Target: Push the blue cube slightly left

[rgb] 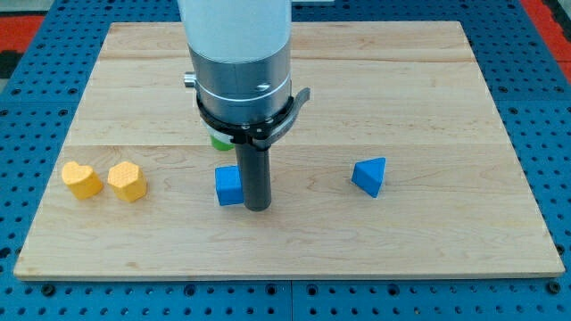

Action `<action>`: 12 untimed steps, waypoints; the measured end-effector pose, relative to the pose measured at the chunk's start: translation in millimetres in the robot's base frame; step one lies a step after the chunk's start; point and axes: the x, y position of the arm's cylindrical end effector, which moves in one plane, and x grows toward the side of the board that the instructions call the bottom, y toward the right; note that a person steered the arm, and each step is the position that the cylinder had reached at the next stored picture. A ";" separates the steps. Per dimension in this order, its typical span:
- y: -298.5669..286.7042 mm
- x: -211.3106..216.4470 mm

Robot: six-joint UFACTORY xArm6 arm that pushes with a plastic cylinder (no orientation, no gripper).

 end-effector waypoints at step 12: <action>-30.8 -26.0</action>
